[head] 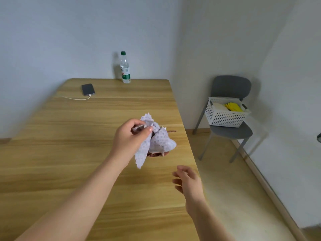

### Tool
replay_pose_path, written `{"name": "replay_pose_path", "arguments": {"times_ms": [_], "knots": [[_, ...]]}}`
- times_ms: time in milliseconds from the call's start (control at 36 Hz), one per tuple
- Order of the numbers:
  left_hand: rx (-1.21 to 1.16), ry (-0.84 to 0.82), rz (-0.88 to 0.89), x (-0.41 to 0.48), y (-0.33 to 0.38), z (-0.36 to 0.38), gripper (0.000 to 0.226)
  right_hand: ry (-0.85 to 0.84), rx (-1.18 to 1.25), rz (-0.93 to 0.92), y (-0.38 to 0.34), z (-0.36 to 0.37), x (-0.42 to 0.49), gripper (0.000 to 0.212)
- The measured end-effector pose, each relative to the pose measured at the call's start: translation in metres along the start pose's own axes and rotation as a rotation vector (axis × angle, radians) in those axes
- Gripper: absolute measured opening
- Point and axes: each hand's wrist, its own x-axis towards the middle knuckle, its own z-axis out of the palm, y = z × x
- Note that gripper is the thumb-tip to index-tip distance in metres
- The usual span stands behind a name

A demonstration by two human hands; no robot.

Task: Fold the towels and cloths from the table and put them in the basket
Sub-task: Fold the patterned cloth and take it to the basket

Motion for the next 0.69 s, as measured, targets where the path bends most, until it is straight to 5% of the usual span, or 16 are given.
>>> {"name": "replay_pose_path", "arguments": {"times_ms": [56, 167, 278, 500, 694], "knots": [[0.016, -0.05, -0.013, -0.019, 0.012, -0.005, 0.015, -0.012, 0.03, -0.093, -0.015, -0.003, -0.017, 0.018], [0.12, -0.119, -0.103, -0.058, 0.02, -0.009, 0.045, 0.022, -0.03, -0.253, -0.036, -0.013, -0.048, 0.022], [0.332, -0.157, -0.149, -0.085, 0.019, -0.013, 0.02, 0.069, -0.324, -0.332, -0.039, -0.028, -0.071, 0.018], [0.557, -0.517, 0.091, -0.114, 0.032, -0.033, 0.029, -0.311, -0.439, -0.433, -0.039, -0.011, -0.103, 0.04], [0.503, -0.327, 0.224, -0.108, 0.025, -0.079, 0.036, -0.358, -0.431, -0.436, -0.043, 0.035, -0.119, 0.013]]}}
